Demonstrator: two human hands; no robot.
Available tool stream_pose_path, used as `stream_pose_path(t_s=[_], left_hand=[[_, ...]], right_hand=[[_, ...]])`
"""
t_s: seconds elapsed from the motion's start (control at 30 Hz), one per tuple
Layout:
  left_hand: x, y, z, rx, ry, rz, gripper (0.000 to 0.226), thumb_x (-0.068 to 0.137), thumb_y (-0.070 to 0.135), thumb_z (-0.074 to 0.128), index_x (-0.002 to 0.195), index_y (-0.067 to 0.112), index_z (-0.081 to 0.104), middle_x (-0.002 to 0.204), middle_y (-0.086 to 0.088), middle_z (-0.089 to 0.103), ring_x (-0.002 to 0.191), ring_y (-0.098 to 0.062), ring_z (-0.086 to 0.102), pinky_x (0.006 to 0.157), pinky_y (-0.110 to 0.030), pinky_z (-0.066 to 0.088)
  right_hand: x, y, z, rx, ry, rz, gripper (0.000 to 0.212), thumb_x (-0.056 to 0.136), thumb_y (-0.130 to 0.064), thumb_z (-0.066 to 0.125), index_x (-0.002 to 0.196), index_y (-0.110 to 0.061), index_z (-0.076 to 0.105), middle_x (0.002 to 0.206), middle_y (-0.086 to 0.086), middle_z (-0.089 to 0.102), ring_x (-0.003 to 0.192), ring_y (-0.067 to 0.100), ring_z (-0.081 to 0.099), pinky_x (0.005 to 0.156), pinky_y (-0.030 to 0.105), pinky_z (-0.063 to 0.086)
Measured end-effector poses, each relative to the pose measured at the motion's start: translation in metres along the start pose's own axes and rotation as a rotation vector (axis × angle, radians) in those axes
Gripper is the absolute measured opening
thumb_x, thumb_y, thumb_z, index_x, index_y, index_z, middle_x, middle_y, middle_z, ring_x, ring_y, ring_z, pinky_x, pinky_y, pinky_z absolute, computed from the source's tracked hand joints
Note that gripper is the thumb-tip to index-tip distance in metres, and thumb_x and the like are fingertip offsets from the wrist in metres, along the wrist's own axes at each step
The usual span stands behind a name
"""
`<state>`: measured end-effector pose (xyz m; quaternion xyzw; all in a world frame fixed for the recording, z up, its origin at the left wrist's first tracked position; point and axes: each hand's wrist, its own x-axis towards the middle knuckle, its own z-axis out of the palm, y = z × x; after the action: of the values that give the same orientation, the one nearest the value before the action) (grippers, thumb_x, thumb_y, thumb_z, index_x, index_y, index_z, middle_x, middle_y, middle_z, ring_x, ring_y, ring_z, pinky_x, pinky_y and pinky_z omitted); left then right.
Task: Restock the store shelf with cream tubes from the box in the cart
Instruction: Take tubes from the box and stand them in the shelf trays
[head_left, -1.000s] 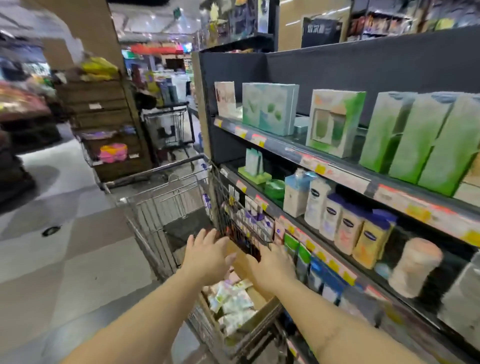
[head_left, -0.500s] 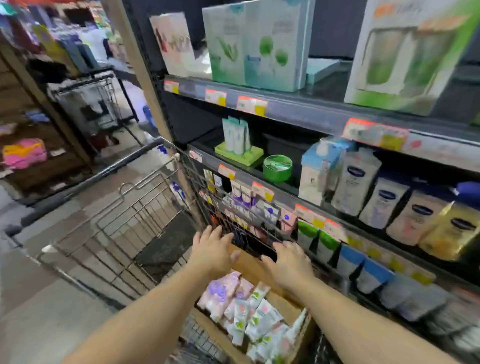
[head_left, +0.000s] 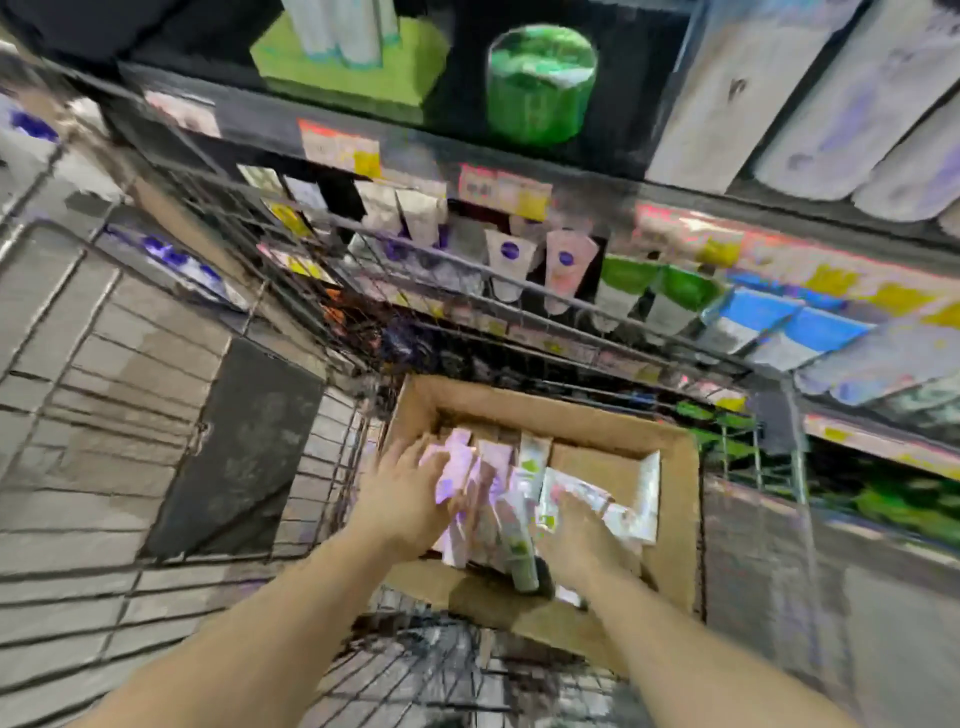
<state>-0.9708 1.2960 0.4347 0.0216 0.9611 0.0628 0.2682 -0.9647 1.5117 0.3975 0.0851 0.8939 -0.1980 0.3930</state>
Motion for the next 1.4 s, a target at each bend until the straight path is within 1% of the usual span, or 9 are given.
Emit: stream_pose_path(t_s=[0.07, 0.3, 0.53, 0.63, 0.73, 0.83, 0.93, 1.2, 1.4], left_hand=[[0.010, -0.009, 0.014, 0.016, 0.029, 0.002, 0.073, 0.074, 0.066, 0.032, 0.118, 0.019, 0.066, 0.128, -0.011, 0.064, 0.119, -0.037, 0.057, 0.091, -0.051, 0.048], [0.038, -0.029, 0.053, -0.015, -0.017, 0.028, 0.067, 0.087, 0.064, 0.043, 0.143, 0.029, 0.040, 0.157, -0.006, 0.030, 0.145, -0.030, 0.023, 0.118, -0.043, 0.018], [0.029, -0.009, 0.043, -0.184, -0.080, 0.152, 0.059, 0.086, 0.057, 0.059, 0.135, 0.027, 0.048, 0.146, 0.000, 0.045, 0.138, -0.024, 0.034, 0.112, -0.036, 0.028], [0.025, 0.006, 0.034, -0.464, -0.257, 0.089, 0.066, 0.085, 0.052, 0.066, 0.140, 0.024, 0.043, 0.120, 0.001, 0.061, 0.114, -0.020, 0.055, 0.093, -0.030, 0.044], [0.028, 0.003, 0.037, -0.662, -0.248, -0.032, 0.038, 0.088, 0.042, 0.066, 0.117, 0.018, 0.057, 0.099, 0.003, 0.067, 0.093, -0.018, 0.063, 0.086, -0.037, 0.052], [0.030, -0.016, 0.043, -0.723, -0.217, -0.122, 0.030, 0.087, 0.036, 0.069, 0.114, 0.025, 0.060, 0.097, 0.007, 0.070, 0.092, -0.014, 0.065, 0.086, -0.040, 0.054], [0.033, -0.031, 0.050, -0.757, -0.158, -0.146, 0.028, 0.086, 0.032, 0.071, 0.112, 0.027, 0.062, 0.097, 0.010, 0.071, 0.090, -0.010, 0.065, 0.086, -0.037, 0.055], [0.028, -0.035, 0.045, -0.766, -0.106, -0.147, 0.025, 0.089, 0.026, 0.069, 0.111, 0.024, 0.057, 0.101, 0.008, 0.068, 0.095, -0.009, 0.064, 0.081, -0.026, 0.051], [0.011, -0.018, 0.028, -0.780, -0.129, -0.146, 0.032, 0.089, 0.029, 0.069, 0.118, 0.020, 0.060, 0.102, 0.002, 0.070, 0.095, -0.015, 0.066, 0.089, -0.039, 0.054]], right_hand=[[0.020, -0.008, 0.019, 0.008, 0.001, 0.003, 0.053, 0.094, -0.043, 0.046, 0.140, -0.019, 0.037, 0.122, 0.008, 0.060, 0.107, 0.030, 0.060, 0.087, 0.034, 0.049], [0.056, -0.024, 0.067, 0.037, 0.054, 0.133, 0.039, 0.087, -0.027, 0.060, 0.121, -0.016, 0.046, 0.117, 0.009, 0.055, 0.105, 0.032, 0.059, 0.085, 0.036, 0.048], [0.046, -0.030, 0.029, 0.372, 0.061, 0.189, 0.062, 0.081, -0.046, 0.068, 0.134, -0.020, 0.050, 0.126, 0.000, 0.062, 0.110, 0.024, 0.060, 0.083, 0.029, 0.048], [0.046, -0.047, 0.013, 0.631, 0.032, 0.140, 0.072, 0.073, -0.051, 0.073, 0.135, -0.022, 0.049, 0.121, -0.001, 0.064, 0.097, 0.021, 0.067, 0.088, 0.038, 0.055], [0.058, -0.053, 0.011, 0.843, -0.044, 0.135, 0.069, 0.078, -0.064, 0.063, 0.129, -0.019, 0.057, 0.118, 0.000, 0.067, 0.092, 0.021, 0.069, 0.085, 0.040, 0.058], [0.077, -0.032, 0.020, 0.392, 0.148, 0.262, 0.065, 0.087, -0.065, 0.047, 0.135, -0.020, 0.052, 0.129, 0.003, 0.062, 0.116, 0.029, 0.059, 0.094, 0.038, 0.048], [0.089, -0.021, 0.040, 0.054, 0.212, 0.268, 0.057, 0.088, -0.056, 0.054, 0.127, -0.015, 0.053, 0.124, 0.007, 0.061, 0.113, 0.032, 0.058, 0.086, 0.037, 0.050], [0.097, -0.034, 0.047, 0.151, 0.213, 0.346, 0.039, 0.087, -0.035, 0.066, 0.115, -0.009, 0.058, 0.114, 0.011, 0.064, 0.107, 0.033, 0.061, 0.069, 0.030, 0.041], [0.068, -0.029, 0.039, 0.144, 0.083, 0.224, 0.023, 0.096, -0.026, 0.054, 0.107, -0.009, 0.065, 0.104, 0.010, 0.063, 0.095, 0.027, 0.059, 0.070, 0.024, 0.037]])
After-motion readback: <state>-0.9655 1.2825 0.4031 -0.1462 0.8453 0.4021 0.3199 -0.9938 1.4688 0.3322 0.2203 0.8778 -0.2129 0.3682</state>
